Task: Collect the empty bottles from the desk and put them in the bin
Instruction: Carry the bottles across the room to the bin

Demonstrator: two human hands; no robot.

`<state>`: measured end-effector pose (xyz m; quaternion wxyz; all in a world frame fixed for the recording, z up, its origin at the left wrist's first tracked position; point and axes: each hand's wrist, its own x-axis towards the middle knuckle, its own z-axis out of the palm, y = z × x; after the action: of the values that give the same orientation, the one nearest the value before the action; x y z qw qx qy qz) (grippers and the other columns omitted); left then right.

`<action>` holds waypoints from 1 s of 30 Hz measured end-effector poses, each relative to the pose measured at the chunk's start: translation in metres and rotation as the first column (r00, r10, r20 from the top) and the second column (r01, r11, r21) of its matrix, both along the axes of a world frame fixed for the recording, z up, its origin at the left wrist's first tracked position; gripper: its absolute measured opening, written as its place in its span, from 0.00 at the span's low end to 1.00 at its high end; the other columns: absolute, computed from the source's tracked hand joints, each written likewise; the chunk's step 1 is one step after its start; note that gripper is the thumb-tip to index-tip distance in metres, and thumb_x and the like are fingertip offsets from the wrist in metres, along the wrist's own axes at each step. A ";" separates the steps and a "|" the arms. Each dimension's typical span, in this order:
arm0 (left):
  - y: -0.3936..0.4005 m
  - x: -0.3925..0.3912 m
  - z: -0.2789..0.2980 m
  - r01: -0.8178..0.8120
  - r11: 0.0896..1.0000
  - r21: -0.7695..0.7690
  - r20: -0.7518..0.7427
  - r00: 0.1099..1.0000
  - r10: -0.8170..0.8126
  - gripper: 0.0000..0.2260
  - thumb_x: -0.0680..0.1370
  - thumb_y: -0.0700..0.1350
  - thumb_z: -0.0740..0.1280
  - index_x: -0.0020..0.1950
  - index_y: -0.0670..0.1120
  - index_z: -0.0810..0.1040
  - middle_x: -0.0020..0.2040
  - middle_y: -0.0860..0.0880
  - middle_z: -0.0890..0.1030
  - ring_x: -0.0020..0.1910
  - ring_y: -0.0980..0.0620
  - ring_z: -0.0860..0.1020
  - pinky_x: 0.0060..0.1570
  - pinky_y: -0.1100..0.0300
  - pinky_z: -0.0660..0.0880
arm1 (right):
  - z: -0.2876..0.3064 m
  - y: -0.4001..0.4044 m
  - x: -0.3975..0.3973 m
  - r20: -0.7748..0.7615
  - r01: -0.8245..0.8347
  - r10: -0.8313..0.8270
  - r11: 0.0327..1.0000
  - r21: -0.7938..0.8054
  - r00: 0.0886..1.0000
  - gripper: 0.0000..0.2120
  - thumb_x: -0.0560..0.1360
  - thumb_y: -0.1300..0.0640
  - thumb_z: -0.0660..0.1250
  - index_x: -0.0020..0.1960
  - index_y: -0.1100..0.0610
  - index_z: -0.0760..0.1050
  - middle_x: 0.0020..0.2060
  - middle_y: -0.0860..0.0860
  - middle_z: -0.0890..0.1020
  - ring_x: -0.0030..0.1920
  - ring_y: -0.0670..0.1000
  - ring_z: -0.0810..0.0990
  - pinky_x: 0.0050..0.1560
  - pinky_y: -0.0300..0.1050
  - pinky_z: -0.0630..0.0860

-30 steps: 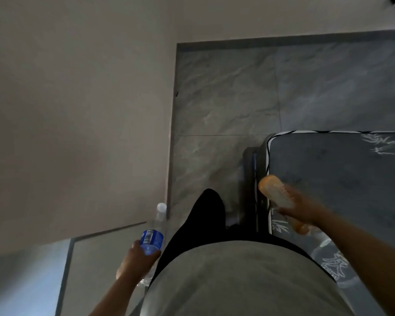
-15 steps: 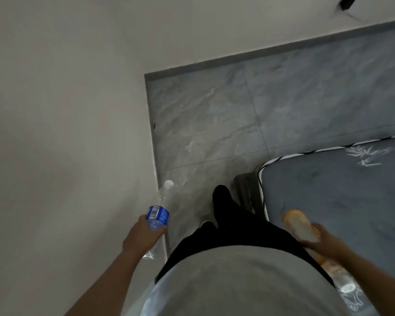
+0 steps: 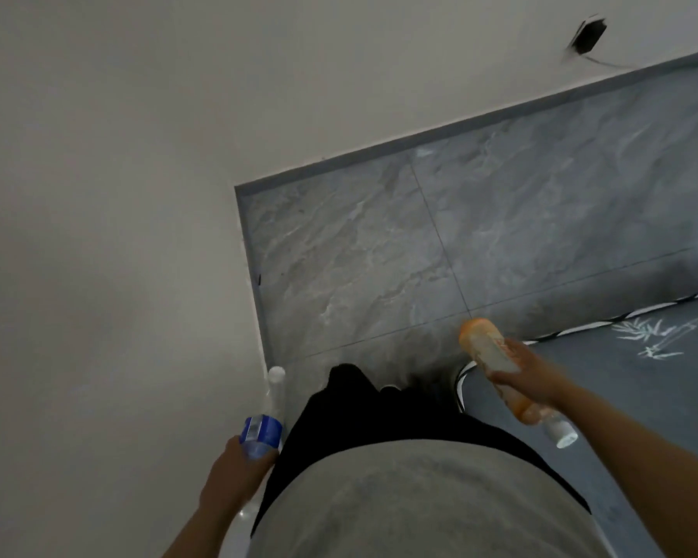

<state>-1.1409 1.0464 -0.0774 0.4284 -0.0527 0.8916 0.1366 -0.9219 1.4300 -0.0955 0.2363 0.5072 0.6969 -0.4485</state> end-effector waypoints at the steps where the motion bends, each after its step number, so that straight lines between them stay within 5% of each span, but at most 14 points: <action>1: 0.004 -0.010 0.000 -0.004 1.000 -0.016 0.006 1.000 0.004 0.37 0.58 0.59 0.66 0.61 0.41 0.69 0.48 0.43 0.77 0.44 0.44 0.76 0.42 0.56 0.70 | 0.000 0.006 -0.008 0.007 -0.009 0.009 1.000 0.004 1.000 0.39 0.70 0.55 0.72 0.75 0.59 0.56 0.71 0.60 0.67 0.69 0.59 0.68 0.69 0.51 0.64; 5: 0.032 -0.071 -0.005 0.037 0.998 -0.049 0.035 0.999 -0.035 0.38 0.57 0.58 0.66 0.63 0.41 0.68 0.48 0.43 0.76 0.43 0.45 0.76 0.40 0.57 0.70 | -0.006 0.027 -0.035 0.037 0.021 -0.021 1.000 -0.003 0.999 0.39 0.70 0.51 0.72 0.75 0.57 0.57 0.70 0.59 0.69 0.68 0.60 0.70 0.69 0.53 0.66; 10: 0.098 -0.158 -0.002 0.158 0.986 -0.046 -0.008 0.987 -0.158 0.36 0.59 0.58 0.66 0.61 0.40 0.70 0.46 0.43 0.77 0.42 0.44 0.76 0.40 0.56 0.69 | -0.007 0.042 -0.057 0.059 0.234 -0.233 0.972 -0.015 0.971 0.37 0.70 0.61 0.73 0.73 0.63 0.59 0.69 0.62 0.69 0.68 0.60 0.69 0.67 0.50 0.65; 19: 0.285 -0.258 0.008 0.512 0.858 0.050 -0.053 0.859 -0.509 0.20 0.67 0.53 0.70 0.54 0.49 0.70 0.49 0.45 0.78 0.43 0.48 0.74 0.42 0.58 0.68 | -0.011 0.060 -0.051 0.143 0.628 -0.619 0.778 -0.026 0.772 0.36 0.68 0.65 0.75 0.71 0.64 0.63 0.67 0.65 0.71 0.66 0.63 0.70 0.66 0.54 0.64; 25: 0.403 -0.282 0.006 0.591 0.804 0.066 -0.062 0.807 -0.588 0.13 0.68 0.51 0.71 0.48 0.48 0.72 0.42 0.48 0.79 0.38 0.50 0.76 0.37 0.60 0.70 | -0.021 0.124 -0.061 0.159 0.715 -0.701 0.695 -0.066 0.696 0.37 0.68 0.63 0.75 0.72 0.61 0.62 0.66 0.64 0.72 0.65 0.63 0.71 0.66 0.55 0.66; 30: 0.465 -0.288 0.002 0.621 0.778 0.094 -0.020 0.783 -0.622 0.13 0.68 0.48 0.71 0.48 0.43 0.75 0.42 0.43 0.81 0.39 0.48 0.79 0.38 0.58 0.71 | -0.012 0.209 -0.076 0.101 0.691 -0.687 0.723 -0.016 0.720 0.38 0.69 0.56 0.74 0.74 0.55 0.60 0.67 0.59 0.73 0.66 0.60 0.72 0.66 0.50 0.66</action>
<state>-1.4292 1.5109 -0.0751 0.4570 0.2639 0.8489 0.0300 -0.9975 1.6389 -0.1078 0.0963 0.7426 0.4354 -0.4997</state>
